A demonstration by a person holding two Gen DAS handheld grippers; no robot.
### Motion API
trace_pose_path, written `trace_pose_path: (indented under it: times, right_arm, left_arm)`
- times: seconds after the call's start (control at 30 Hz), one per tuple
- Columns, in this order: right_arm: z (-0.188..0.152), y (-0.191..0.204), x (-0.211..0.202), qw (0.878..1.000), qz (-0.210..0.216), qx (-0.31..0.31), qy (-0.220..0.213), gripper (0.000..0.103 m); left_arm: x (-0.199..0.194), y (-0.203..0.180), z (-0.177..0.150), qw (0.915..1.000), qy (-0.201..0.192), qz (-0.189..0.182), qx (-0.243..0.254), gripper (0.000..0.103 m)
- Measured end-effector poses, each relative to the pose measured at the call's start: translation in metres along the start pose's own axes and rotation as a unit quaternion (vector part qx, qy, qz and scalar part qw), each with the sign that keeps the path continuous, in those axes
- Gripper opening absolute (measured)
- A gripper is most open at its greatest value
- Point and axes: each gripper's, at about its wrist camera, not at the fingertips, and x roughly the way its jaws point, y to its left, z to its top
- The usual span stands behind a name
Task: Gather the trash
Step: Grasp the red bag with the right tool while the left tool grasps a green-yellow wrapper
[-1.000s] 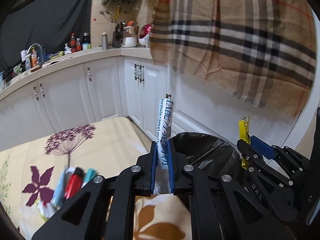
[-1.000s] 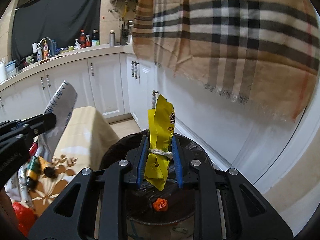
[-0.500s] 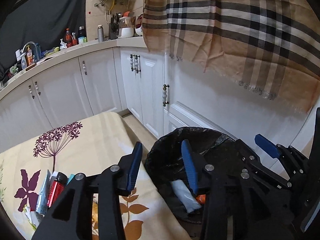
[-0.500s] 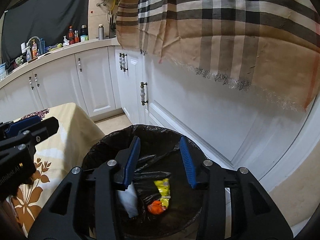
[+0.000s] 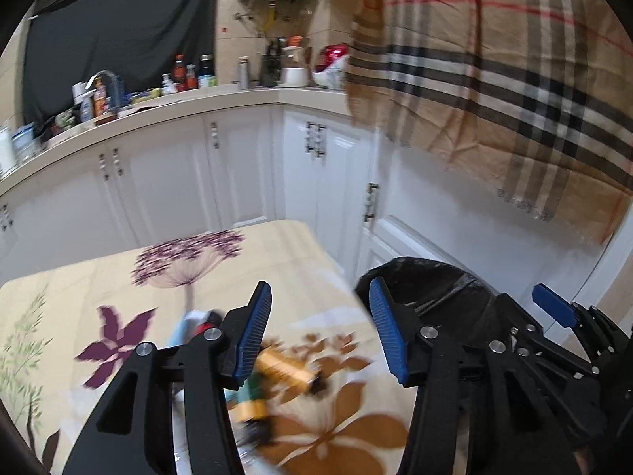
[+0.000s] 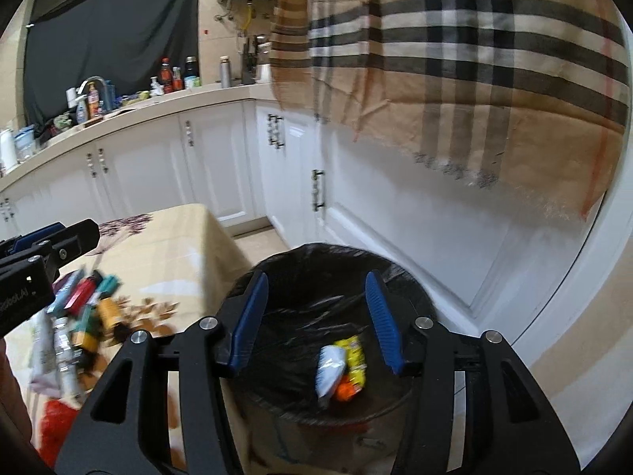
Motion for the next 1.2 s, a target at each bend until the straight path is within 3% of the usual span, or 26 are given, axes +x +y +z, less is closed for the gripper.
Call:
trace_pose_path:
  times: [0.4,0.53,0.73,0.93,1.2]
  right_arm:
    - [-0.025,0.068,-0.044,0.998,0.055,-0.038,0.013,0.05]
    - [-0.035,0.088,-0.055,0.996,0.071,-0.05,0.019,0.057]
    - [-0.053,0.122,-0.071,0.992,0.095,-0.08,0.025,0.059]
    - [-0.069,0.146,-0.074,0.988,0.116,-0.097,0.042,0.067]
    - [-0.086,0.158,-0.068,0.984,0.116,-0.112,0.076,0.07]
  left_arm:
    - [-0.058,0.077,-0.043,0.9966,0.004,0.069,-0.046,0.052]
    - [-0.073,0.097,-0.058,0.9944,0.006,0.088,-0.058,0.052]
    - [-0.091,0.125,-0.08,0.9907,0.011,0.112,-0.076,0.052]
    - [-0.106,0.151,-0.097,0.9853,0.013,0.142,-0.093,0.053]
    - [-0.112,0.169,-0.113,0.9814,0.023,0.154,-0.111,0.054]
